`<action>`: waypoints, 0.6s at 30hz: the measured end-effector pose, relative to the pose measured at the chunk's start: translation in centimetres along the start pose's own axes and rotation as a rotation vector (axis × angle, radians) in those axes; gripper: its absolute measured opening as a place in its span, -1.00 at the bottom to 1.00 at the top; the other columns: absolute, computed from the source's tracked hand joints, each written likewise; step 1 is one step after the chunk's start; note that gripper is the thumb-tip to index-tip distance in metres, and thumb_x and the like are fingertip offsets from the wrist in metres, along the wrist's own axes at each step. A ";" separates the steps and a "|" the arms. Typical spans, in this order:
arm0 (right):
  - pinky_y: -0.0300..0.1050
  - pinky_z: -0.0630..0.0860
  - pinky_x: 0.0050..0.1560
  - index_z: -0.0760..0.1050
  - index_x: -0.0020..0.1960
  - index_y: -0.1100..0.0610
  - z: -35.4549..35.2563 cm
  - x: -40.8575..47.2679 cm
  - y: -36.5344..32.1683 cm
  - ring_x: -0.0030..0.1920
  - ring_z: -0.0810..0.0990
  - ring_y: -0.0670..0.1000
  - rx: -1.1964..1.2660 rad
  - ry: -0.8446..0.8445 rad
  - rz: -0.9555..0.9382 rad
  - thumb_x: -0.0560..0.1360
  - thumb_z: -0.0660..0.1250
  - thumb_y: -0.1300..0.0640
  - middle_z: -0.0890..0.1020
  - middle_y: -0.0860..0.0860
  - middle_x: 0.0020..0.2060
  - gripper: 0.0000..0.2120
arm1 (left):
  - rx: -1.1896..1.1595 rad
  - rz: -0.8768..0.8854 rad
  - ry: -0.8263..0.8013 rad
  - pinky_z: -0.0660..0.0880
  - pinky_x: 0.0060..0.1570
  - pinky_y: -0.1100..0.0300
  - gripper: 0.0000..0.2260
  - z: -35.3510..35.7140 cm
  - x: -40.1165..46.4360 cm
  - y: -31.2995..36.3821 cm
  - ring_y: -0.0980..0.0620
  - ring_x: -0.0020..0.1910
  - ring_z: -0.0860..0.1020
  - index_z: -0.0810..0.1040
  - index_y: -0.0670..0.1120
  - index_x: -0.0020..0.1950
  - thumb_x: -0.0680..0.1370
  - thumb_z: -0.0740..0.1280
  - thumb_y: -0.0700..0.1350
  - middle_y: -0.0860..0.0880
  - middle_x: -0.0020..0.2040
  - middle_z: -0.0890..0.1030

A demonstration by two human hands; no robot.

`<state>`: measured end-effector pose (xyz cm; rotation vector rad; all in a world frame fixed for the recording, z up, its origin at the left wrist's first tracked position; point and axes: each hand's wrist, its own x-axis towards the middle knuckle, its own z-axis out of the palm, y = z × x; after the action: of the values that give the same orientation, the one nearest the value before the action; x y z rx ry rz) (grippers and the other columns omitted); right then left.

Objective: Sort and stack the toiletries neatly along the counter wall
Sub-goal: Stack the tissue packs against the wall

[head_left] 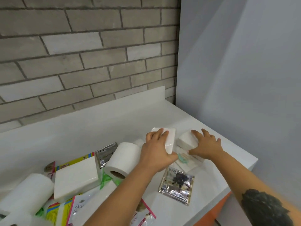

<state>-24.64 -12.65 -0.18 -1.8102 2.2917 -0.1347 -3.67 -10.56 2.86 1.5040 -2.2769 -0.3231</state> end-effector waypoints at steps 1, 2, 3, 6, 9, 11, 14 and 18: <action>0.24 0.06 0.41 -0.04 0.50 -0.17 0.0 0.3 0.3 0.45 0.15 0.19 -0.005 -0.020 -0.004 0.32 0.39 -0.22 0.05 0.05 0.52 -0.10 | -0.004 -0.013 0.003 0.38 0.27 0.07 -0.24 0.1 0.5 0.0 0.04 0.42 0.08 0.18 0.03 0.49 0.29 0.17 0.20 0.12 0.51 0.15; 0.19 0.12 0.39 -0.04 0.50 -0.17 0.1 0.5 0.6 0.43 0.19 0.18 -0.007 -0.027 -0.010 0.32 0.39 -0.19 0.09 0.05 0.50 -0.10 | -0.008 -0.026 0.007 0.38 0.27 0.07 -0.23 0.1 0.9 0.1 0.05 0.42 0.07 0.18 0.03 0.49 0.29 0.17 0.19 0.13 0.51 0.15; 0.14 0.19 0.36 -0.04 0.50 -0.18 0.1 0.6 0.7 0.41 0.22 0.16 -0.006 -0.021 -0.016 0.31 0.40 -0.16 0.13 0.04 0.49 -0.10 | -0.011 -0.038 0.011 0.38 0.27 0.07 -0.24 0.1 1.3 0.1 0.05 0.42 0.07 0.19 0.04 0.49 0.29 0.17 0.19 0.13 0.51 0.15; 0.06 0.26 0.27 0.00 0.48 -0.21 -0.5 1.6 0.7 0.34 0.27 0.11 0.016 0.020 -0.050 0.29 0.39 -0.16 0.24 0.01 0.41 -0.12 | -0.013 -0.088 0.040 0.36 0.29 0.10 -0.23 -0.2 3.0 0.1 0.04 0.43 0.07 0.19 0.04 0.49 0.28 0.16 0.19 0.13 0.51 0.16; 0.06 0.25 0.26 0.04 0.48 -0.20 -1.8 3.3 -0.6 0.32 0.27 0.11 0.094 0.061 -0.093 0.29 0.39 -0.16 0.27 -0.01 0.38 -0.14 | 0.003 -0.131 0.083 0.34 0.30 0.11 -0.25 -1.0 5.1 -0.4 0.03 0.43 0.07 0.19 0.03 0.49 0.32 0.21 0.20 0.12 0.51 0.16; 0.07 0.26 0.27 0.07 0.47 -0.20 -2.7 4.8 -2.1 0.32 0.27 0.11 0.149 0.090 -0.138 0.29 0.39 -0.16 0.28 -0.01 0.37 -0.16 | 0.008 -0.167 0.112 0.35 0.30 0.09 -0.28 -1.6 6.3 -1.0 0.03 0.43 0.08 0.19 0.02 0.49 0.36 0.27 0.18 0.11 0.51 0.16; 0.09 0.28 0.27 0.10 0.46 -0.22 -3.7 7.1 -5.2 0.33 0.25 0.14 0.193 0.111 -0.206 0.30 0.39 -0.15 0.27 0.00 0.38 -0.19 | 0.022 -0.251 0.153 0.37 0.28 0.06 -0.24 -2.6 7.8 -2.5 0.02 0.43 0.09 0.21 0.04 0.47 0.27 0.18 0.21 0.12 0.50 0.18; 0.10 0.30 0.25 0.12 0.45 -0.23 -4.1 9.9 -9.5 0.34 0.24 0.17 0.200 0.114 -0.264 0.32 0.36 -0.17 0.24 0.03 0.40 -0.24 | 0.075 -0.372 0.187 0.36 0.27 0.02 -0.29 -3.6 9.7 -5.5 0.01 0.45 0.08 0.24 0.05 0.45 0.33 0.25 0.21 0.10 0.50 0.19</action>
<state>-18.77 -24.76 4.63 -2.0337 2.0127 -0.5024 -0.92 -21.55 5.79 1.9103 -1.8794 -0.1894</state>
